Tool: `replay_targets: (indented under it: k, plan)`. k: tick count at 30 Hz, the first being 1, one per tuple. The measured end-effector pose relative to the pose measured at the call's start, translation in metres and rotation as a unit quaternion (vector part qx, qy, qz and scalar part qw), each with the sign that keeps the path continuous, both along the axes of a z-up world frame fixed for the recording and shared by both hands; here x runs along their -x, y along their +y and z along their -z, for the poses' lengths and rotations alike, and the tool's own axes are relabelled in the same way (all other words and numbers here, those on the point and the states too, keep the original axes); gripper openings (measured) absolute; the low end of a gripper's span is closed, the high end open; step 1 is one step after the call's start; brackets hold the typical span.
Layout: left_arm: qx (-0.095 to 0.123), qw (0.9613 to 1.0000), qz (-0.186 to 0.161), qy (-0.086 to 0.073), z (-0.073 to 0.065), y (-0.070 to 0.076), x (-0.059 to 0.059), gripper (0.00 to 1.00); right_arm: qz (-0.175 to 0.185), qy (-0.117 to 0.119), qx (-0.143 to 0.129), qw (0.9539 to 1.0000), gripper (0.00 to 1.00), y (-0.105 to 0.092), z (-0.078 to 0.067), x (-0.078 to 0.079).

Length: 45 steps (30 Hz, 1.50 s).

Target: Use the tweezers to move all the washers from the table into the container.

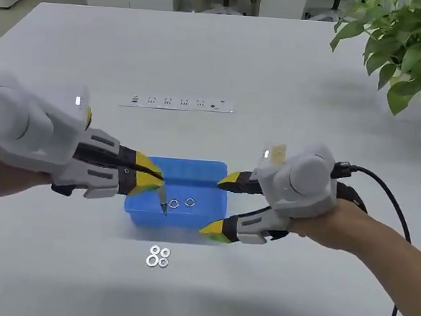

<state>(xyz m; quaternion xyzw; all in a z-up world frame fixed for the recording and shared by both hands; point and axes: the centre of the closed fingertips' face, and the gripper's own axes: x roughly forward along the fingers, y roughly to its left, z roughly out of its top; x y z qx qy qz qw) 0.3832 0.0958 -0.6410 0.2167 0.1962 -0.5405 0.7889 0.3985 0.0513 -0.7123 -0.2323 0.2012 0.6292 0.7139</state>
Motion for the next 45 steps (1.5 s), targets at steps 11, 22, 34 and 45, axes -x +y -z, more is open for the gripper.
replay_targets:
  k: [11,22,34,45]
  plan:
    - [-0.005,0.9998,0.011,0.014,0.014,-0.002,0.019,0.06,0.023,0.009,0.000,0.9997,0.63,-0.010,0.005,0.008]
    - [-0.005,0.9994,0.019,0.027,0.029,-0.005,0.034,0.06,0.049,0.018,-0.001,0.9986,0.75,-0.020,0.013,0.013]
    - [-0.006,0.9990,0.021,0.040,0.042,-0.007,0.041,0.06,0.062,0.020,-0.002,0.9979,0.89,-0.024,0.017,0.015]
    - [-0.002,0.9987,0.023,0.046,0.049,-0.009,0.044,0.06,0.062,0.026,0.004,0.9977,0.90,-0.025,0.022,0.022]
